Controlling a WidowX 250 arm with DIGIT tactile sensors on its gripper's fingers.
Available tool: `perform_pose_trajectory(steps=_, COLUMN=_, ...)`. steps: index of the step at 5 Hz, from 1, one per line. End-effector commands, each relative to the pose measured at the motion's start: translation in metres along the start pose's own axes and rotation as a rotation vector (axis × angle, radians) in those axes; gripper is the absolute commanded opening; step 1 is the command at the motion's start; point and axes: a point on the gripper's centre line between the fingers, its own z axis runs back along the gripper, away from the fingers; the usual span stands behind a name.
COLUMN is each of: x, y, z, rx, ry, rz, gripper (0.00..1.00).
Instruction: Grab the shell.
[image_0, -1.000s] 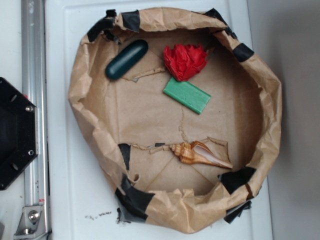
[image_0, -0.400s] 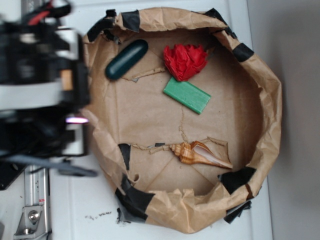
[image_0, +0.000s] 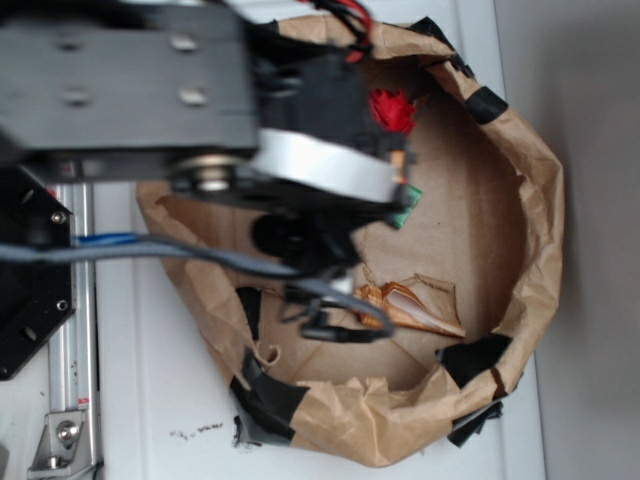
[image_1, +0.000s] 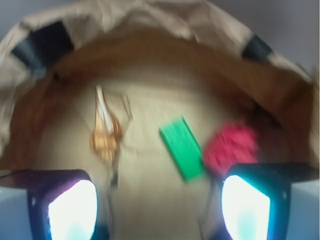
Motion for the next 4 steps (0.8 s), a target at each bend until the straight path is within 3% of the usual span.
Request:
perform_pose_trajectory(steps=1, x=0.023, y=-0.046, z=-0.037, rx=0.025, ry=0.006, rz=-0.177, gripper=1.00)
perform_pose_trajectory(steps=2, x=0.016, y=-0.066, z=-0.060, rx=-0.030, ry=0.012, rz=-0.246, gripper=1.00)
perform_pose_trajectory(steps=3, x=0.004, y=-0.082, z=-0.064, rx=-0.038, ry=0.027, rz=-0.287, gripper=1.00)
perform_pose_trajectory(steps=4, x=-0.004, y=-0.079, z=-0.075, rx=-0.006, ry=0.061, rz=-0.284, gripper=1.00)
